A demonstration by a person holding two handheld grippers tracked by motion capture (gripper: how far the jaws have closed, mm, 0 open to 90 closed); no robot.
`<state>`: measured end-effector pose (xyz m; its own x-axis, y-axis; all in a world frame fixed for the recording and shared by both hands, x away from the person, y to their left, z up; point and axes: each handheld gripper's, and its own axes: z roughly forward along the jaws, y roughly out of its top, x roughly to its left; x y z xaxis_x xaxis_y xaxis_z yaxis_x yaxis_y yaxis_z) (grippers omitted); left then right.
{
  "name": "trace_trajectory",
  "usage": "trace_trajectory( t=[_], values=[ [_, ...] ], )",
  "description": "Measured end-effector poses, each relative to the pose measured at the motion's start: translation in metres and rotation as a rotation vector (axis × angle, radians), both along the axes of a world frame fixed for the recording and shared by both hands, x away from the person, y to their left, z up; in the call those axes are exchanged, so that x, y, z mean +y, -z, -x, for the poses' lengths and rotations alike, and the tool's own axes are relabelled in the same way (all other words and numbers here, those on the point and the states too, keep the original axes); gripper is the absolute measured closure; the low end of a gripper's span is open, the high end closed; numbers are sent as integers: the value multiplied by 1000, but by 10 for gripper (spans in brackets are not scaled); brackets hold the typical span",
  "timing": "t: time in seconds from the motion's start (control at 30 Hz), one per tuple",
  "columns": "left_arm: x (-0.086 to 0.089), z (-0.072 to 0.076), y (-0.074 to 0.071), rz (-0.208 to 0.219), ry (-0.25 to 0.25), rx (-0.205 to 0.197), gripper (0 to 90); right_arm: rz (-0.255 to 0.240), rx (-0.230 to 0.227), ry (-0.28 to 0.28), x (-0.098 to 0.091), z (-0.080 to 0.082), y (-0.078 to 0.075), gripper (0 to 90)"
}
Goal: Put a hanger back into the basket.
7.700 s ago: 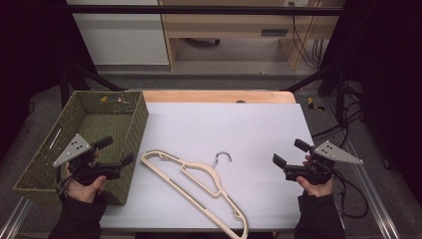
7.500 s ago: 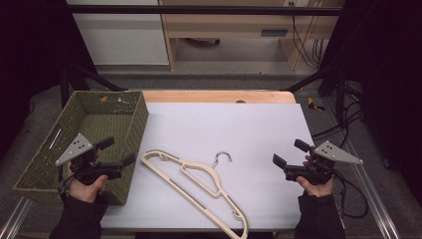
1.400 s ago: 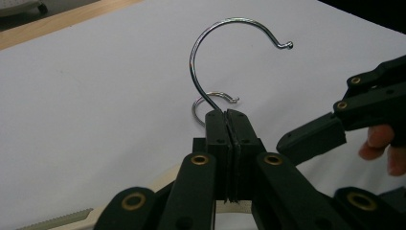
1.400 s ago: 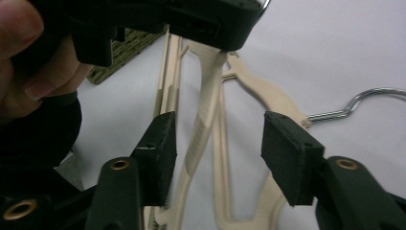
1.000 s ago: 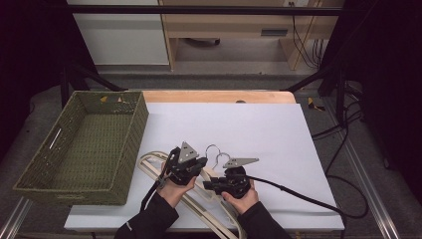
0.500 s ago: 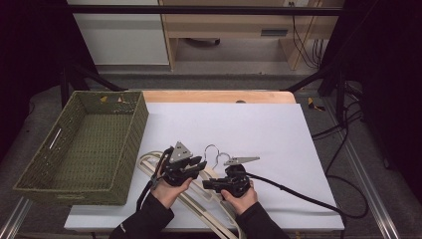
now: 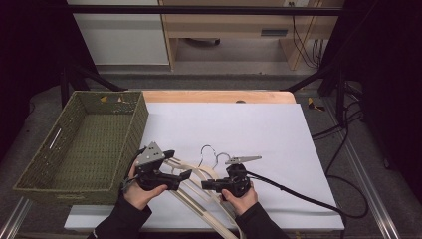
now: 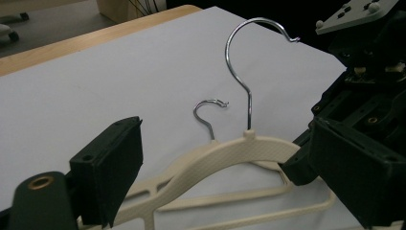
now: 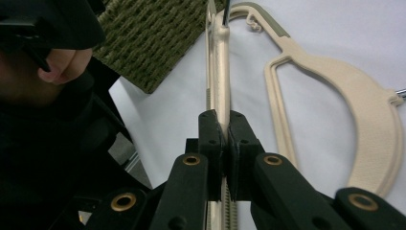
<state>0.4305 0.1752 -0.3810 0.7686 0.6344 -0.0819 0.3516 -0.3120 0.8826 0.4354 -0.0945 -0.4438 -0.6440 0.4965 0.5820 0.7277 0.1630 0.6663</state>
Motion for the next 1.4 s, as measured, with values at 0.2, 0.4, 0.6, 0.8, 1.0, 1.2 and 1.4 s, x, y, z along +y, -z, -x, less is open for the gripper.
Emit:
trace_trajectory(
  t=[0.2,0.4,0.6,0.8,1.0,1.2,1.4],
  values=[
    [13,0,-6,-2,17,-12,89,-20,-39,-16,-8,1,-14,868],
    [14,-1,-8,-20,59,-1,86,7,-139,-107,-19,-1,-32,868],
    [7,-2,-8,-67,114,-3,92,18,-184,-172,-29,-6,-43,868],
    [-6,-6,-8,-120,167,-8,179,41,-236,-250,-36,-6,-51,868],
    [-24,-4,-2,-166,236,-1,277,75,-254,-311,-35,-1,-51,868],
    [-26,-3,3,-181,261,13,478,89,-263,-344,-29,1,-49,868],
    [-24,-3,2,-183,285,40,649,100,-270,-343,-29,0,-48,868]
  ],
)
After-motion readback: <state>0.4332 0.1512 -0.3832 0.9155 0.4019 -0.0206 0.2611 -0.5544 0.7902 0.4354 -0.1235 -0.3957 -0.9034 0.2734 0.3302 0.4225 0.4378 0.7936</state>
